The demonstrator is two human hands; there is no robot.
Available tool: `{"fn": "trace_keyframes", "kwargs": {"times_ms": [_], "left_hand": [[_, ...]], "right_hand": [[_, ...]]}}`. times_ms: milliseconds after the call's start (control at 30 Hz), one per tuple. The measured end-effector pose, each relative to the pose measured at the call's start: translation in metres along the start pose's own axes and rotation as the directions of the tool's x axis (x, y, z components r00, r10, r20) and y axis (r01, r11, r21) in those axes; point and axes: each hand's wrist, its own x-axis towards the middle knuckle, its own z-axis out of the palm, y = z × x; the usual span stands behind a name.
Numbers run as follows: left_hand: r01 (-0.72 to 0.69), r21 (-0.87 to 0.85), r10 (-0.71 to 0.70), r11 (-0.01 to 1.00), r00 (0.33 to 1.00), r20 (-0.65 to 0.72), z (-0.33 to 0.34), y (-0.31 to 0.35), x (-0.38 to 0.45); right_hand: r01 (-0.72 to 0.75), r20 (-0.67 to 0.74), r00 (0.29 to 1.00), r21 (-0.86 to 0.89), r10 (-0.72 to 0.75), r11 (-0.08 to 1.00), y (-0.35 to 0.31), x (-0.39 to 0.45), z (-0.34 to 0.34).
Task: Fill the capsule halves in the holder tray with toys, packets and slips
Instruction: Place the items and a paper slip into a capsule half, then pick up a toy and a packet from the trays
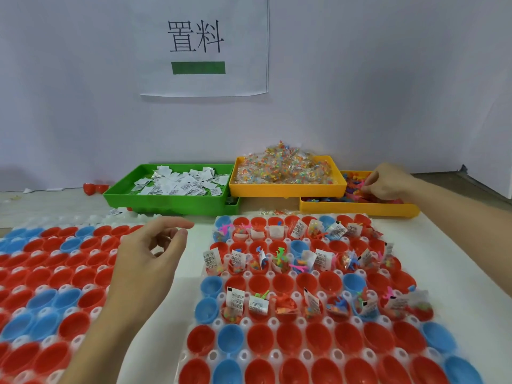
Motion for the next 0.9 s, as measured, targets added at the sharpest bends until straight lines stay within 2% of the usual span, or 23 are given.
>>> {"fn": "trace_keyframes", "kwargs": {"times_ms": [133, 300, 400, 567, 800, 900], "left_hand": [[-0.002, -0.008, 0.002, 1.000, 1.000, -0.011, 0.001, 0.001, 0.000], [-0.020, -0.017, 0.020, 1.000, 1.000, -0.024, 0.003, 0.006, -0.001], [-0.023, -0.054, 0.022, 0.998, 1.000, -0.008, 0.005, 0.011, -0.003], [-0.024, -0.162, 0.034, 0.986, 0.998, 0.057, 0.010, 0.022, -0.008], [0.017, -0.417, 0.087, 0.909, 0.970, 0.228, 0.012, 0.036, -0.012], [-0.003, -0.456, 0.116, 0.890, 0.969, 0.219, 0.014, 0.038, -0.013]], "right_hand": [[0.011, -0.163, 0.987, 0.094, 0.005, 0.996, 0.007, 0.000, 0.006], [0.108, -0.321, 0.947, 0.369, 0.018, 0.923, -0.008, -0.024, 0.000], [0.216, -0.276, 0.959, 0.550, -0.068, 0.807, -0.029, -0.056, -0.011], [0.349, -0.132, 0.928, 0.636, -0.349, 0.689, -0.078, -0.116, -0.024], [0.494, 0.002, 0.760, 0.647, -0.650, 0.580, -0.139, -0.178, -0.022], [0.488, 0.038, 0.717, 0.686, -0.696, 0.540, -0.152, -0.192, -0.013]]}}
